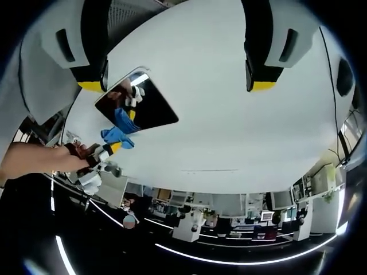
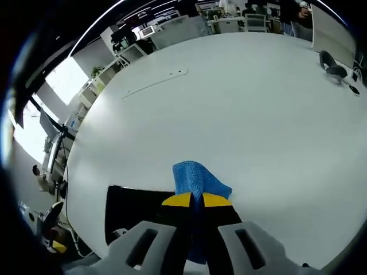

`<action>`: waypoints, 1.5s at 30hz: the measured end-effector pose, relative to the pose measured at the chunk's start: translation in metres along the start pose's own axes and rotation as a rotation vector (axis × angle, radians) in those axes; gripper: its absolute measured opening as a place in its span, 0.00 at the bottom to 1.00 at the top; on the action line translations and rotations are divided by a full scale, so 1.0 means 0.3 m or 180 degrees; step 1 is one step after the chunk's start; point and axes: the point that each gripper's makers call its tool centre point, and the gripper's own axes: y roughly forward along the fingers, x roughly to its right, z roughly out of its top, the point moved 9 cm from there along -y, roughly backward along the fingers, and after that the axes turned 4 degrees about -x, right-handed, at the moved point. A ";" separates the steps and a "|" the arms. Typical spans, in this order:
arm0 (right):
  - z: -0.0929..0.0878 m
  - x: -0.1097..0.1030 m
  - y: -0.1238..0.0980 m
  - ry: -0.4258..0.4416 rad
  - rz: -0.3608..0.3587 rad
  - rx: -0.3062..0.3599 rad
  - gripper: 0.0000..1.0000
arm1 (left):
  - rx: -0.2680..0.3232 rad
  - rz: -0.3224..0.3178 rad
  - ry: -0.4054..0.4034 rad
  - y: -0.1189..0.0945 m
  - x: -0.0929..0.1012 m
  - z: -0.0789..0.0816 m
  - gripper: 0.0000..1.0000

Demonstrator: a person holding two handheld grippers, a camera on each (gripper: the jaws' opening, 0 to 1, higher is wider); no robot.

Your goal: Wipe the mirror surface with the cleaning cloth until all visible marks leave the cleaned area.

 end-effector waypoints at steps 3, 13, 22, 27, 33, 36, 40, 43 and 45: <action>-0.020 0.004 0.029 -0.0059 0.0035 -0.0094 0.00 | -0.0008 0.0005 0.0000 -0.004 -0.005 -0.004 0.99; -0.041 0.003 0.074 -0.0270 -0.0089 -0.0239 0.00 | -0.0007 0.0012 -0.0006 -0.003 -0.001 -0.013 0.99; -0.052 -0.020 0.059 -0.0092 -0.0187 -0.0196 0.00 | -0.0017 0.0002 -0.0018 0.001 0.002 -0.018 0.99; -0.044 -0.030 0.072 -0.0023 -0.0155 -0.0221 0.00 | -0.0050 0.0008 0.0007 0.000 -0.002 -0.026 0.99; -0.048 -0.066 0.079 0.0007 -0.0094 -0.0258 0.00 | -0.0096 0.0000 0.0032 0.002 -0.005 -0.033 0.99; -0.045 -0.082 0.090 0.0024 -0.0071 -0.0263 0.00 | -0.0120 -0.0023 0.0055 0.012 -0.003 -0.034 0.99; -0.045 -0.112 0.096 0.0109 -0.0015 -0.0276 0.00 | -0.0136 -0.0062 0.0068 0.020 0.002 -0.034 0.99; -0.048 -0.139 0.104 0.0062 0.0009 -0.0284 0.00 | -0.0172 -0.0089 0.0092 0.024 0.002 -0.038 0.99; -0.046 -0.150 0.111 0.0056 0.0014 -0.0282 0.00 | -0.0203 -0.0089 0.0125 0.024 -0.002 -0.039 0.99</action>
